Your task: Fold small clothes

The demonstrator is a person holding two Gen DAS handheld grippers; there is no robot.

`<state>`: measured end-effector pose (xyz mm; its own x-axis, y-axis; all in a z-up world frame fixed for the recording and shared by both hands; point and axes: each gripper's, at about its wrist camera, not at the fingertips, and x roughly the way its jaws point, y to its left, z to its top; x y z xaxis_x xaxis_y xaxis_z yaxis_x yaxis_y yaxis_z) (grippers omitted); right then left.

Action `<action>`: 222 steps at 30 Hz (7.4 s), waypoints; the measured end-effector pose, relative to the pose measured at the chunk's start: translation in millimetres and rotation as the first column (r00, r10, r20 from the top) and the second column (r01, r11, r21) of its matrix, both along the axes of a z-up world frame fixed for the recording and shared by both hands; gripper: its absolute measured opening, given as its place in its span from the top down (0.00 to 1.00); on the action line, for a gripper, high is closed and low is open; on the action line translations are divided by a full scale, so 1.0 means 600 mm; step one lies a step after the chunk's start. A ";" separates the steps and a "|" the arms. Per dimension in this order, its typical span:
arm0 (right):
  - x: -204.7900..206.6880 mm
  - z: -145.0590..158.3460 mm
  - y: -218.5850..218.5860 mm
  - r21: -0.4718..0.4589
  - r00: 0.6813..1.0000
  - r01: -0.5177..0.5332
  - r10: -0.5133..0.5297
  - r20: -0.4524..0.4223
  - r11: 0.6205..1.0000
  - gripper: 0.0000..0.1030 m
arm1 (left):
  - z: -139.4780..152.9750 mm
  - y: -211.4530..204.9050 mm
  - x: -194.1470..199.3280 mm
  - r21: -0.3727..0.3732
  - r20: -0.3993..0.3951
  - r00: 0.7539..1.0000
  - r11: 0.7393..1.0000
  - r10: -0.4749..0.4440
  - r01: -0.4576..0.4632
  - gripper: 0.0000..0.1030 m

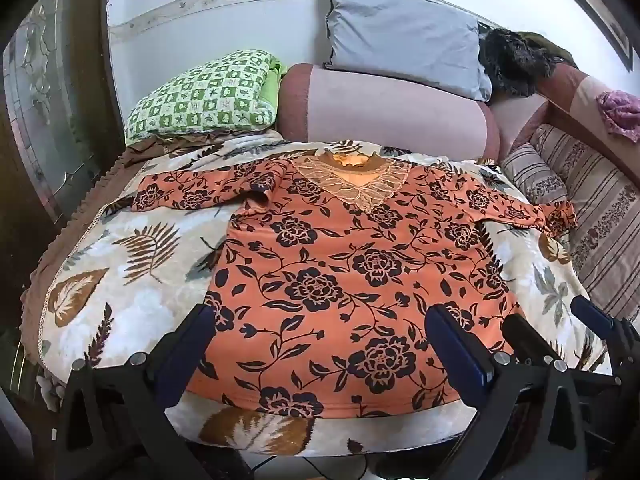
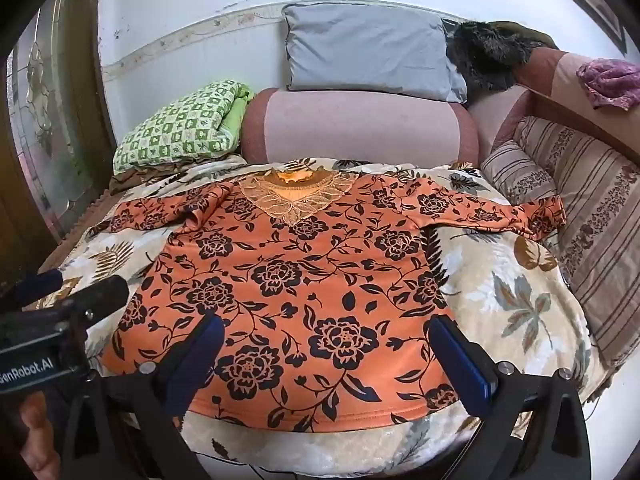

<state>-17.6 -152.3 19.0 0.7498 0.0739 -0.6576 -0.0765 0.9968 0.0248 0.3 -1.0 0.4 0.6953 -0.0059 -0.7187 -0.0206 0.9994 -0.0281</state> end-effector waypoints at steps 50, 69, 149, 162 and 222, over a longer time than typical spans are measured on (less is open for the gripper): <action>0.018 0.002 -0.015 -0.004 0.998 0.066 -0.066 0.021 0.998 0.00 | -0.015 0.039 0.001 -0.015 -0.003 0.997 0.997 0.080 -0.080 0.00; 0.018 0.005 -0.016 -0.001 0.997 0.068 -0.068 0.024 0.998 0.00 | -0.014 0.038 0.000 -0.015 -0.007 0.997 0.997 0.079 -0.079 0.00; 0.531 -0.188 -0.820 0.283 0.657 0.753 -0.704 -0.270 0.594 0.91 | -0.231 0.110 0.203 -0.060 -0.287 0.955 0.993 0.080 -0.101 0.00; 0.611 0.082 -0.414 0.380 0.964 0.215 -0.257 0.063 0.900 0.93 | -0.215 0.180 0.168 -0.134 -0.231 0.963 0.976 0.138 -0.172 0.00; 0.733 -0.289 -0.383 0.592 0.920 0.178 0.081 -0.384 0.786 0.45 | -0.291 0.063 0.597 0.052 -0.308 0.951 0.998 0.043 -0.028 0.10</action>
<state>422.2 -382.3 -154.7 0.4728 0.5216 -0.7102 0.1161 0.7621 0.6370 358.4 36.6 -174.2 0.4388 0.0533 -0.8970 -0.0560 0.9979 0.0319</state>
